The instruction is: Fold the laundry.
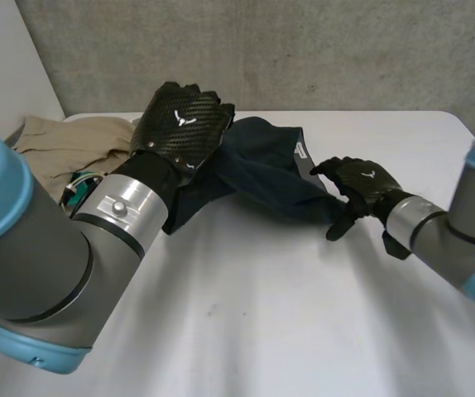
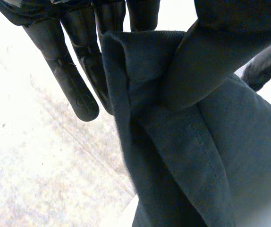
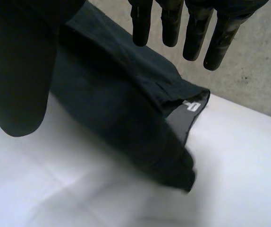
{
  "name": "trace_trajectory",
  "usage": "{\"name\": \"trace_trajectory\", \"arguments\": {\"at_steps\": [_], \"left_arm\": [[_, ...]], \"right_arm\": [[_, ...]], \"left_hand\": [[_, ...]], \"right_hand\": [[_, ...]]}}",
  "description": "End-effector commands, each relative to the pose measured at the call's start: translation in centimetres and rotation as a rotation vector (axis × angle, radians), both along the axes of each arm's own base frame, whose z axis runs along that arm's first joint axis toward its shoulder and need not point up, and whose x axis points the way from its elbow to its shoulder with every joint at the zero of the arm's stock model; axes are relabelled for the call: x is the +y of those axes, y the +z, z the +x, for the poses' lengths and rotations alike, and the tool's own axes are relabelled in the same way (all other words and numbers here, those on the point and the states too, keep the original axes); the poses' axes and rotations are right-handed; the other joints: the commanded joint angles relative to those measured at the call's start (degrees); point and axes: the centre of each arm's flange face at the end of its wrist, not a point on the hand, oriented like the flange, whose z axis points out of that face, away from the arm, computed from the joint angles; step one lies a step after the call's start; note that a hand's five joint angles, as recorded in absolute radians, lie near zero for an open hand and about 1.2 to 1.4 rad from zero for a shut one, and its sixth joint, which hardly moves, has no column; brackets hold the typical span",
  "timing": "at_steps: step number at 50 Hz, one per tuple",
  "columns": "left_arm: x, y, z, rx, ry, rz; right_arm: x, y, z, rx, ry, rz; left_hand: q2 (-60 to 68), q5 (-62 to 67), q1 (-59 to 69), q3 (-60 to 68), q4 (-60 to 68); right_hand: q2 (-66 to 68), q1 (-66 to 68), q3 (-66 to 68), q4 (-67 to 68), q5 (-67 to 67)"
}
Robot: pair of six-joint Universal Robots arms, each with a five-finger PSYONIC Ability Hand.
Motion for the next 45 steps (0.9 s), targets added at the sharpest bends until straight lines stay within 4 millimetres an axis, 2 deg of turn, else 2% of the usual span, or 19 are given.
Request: {"name": "trace_trajectory", "arguments": {"at_steps": [1,3,6,7,10,11,13,17,18,19,22,24,29,30,34,36,37,41,45], "left_arm": [[1.0,1.2,0.0,0.027,-0.017,-0.022],[1.0,1.4,0.2,0.029,-0.013,-0.024],[1.0,1.5,0.6,0.03,-0.003,-0.025],[0.9,1.4,0.7,0.028,0.001,-0.023],[0.6,1.2,1.5,0.018,0.024,-0.011],[0.5,1.3,2.1,0.017,0.04,-0.01],[0.3,1.3,2.5,0.015,0.052,-0.006],[0.4,0.1,3.3,-0.018,0.071,0.034],[0.5,-0.3,3.4,-0.027,0.071,0.046],[0.6,-1.1,3.7,-0.049,0.076,0.074],[1.1,-2.6,4.1,-0.092,0.077,0.132],[1.6,-4.2,4.6,-0.141,0.082,0.196],[2.9,-6.8,5.5,-0.235,0.083,0.333],[3.0,-7.4,5.6,-0.254,0.082,0.361],[3.4,-9.7,5.7,-0.331,0.076,0.463],[3.3,-10.6,5.6,-0.356,0.075,0.499],[3.1,-10.8,5.6,-0.362,0.076,0.505],[2.2,-11.5,5.0,-0.371,0.077,0.515],[0.6,-11.4,4.1,-0.358,0.083,0.49]], "right_arm": [[-2.8,-2.8,1.7,0.046,-0.069,-0.07],[-3.2,-2.5,1.7,0.064,-0.092,-0.092],[-3.1,-1.3,1.6,0.055,-0.093,-0.116],[-2.8,-0.1,1.5,0.049,-0.083,-0.137],[-2.3,1.7,1.1,0.041,-0.061,-0.166],[-2.2,2.8,0.2,0.046,-0.054,-0.182],[-2.0,3.4,-0.6,0.068,-0.047,-0.189],[0.1,5.6,-1.6,0.169,0.002,-0.219],[1.5,7.4,-1.9,0.217,0.018,-0.248],[2.2,8.2,-2.1,0.244,0.025,-0.254],[5.1,10.2,-2.9,0.348,0.063,-0.257],[6.4,10.6,-3.2,0.4,0.088,-0.245],[9.7,9.9,-3.8,0.552,0.193,-0.144],[10.8,9.2,-4.1,0.6,0.236,-0.09],[12.5,7.2,-4.6,0.694,0.322,0.018],[12.5,6.2,-4.8,0.721,0.334,0.051],[12.2,5.1,-4.9,0.744,0.336,0.087],[10.5,2.9,-4.8,0.77,0.315,0.128],[8.6,2.5,-4.6,0.768,0.264,0.084]], "left_hand": [[11.48,12.98,15.94,11.66,11.22],[11.48,12.98,15.94,11.66,11.22],[11.48,12.98,15.94,11.66,11.22],[11.48,12.98,15.94,11.66,11.22],[11.48,12.98,15.94,11.66,11.22],[11.48,12.98,15.94,11.66,11.22],[11.48,12.98,15.94,11.66,11.22],[11.48,12.98,15.94,11.66,11.22],[11.48,12.98,15.94,11.66,11.22],[11.48,12.98,15.94,11.66,11.22],[11.48,12.98,15.94,11.66,11.22],[11.48,12.98,15.94,11.66,11.22],[11.48,12.98,15.94,11.66,11.22],[11.48,12.98,15.94,11.66,11.22],[11.48,12.98,15.94,11.66,11.22],[11.48,12.98,15.94,11.66,11.22],[11.48,12.98,15.94,11.66,11.22],[11.48,12.98,15.94,11.66,11.22],[11.48,12.98,15.94,11.66,11.22]], "right_hand": [[38.67,39.75,39.06,37.96,37.64],[67.33,68.41,67.72,66.62,66.3],[67.5,68.58,67.89,66.78,66.47],[67.5,68.58,67.89,66.78,66.47],[67.5,68.58,67.89,66.78,66.47],[67.5,68.58,67.89,66.78,66.47],[67.5,68.58,67.89,66.78,66.47],[67.5,68.58,67.89,66.78,66.47],[67.5,68.58,67.89,66.78,66.47],[67.5,68.58,67.89,66.78,66.47],[67.5,68.58,67.89,66.78,66.47],[67.5,68.58,67.89,66.78,66.47],[67.5,68.58,67.89,66.78,66.47],[67.5,68.58,67.89,66.78,66.47],[67.5,68.58,67.89,66.78,66.47],[67.5,68.58,67.89,66.78,66.47],[67.5,68.58,67.89,66.78,66.47],[67.5,68.58,67.89,66.78,66.47],[67.5,68.58,67.89,66.78,66.47]]}}
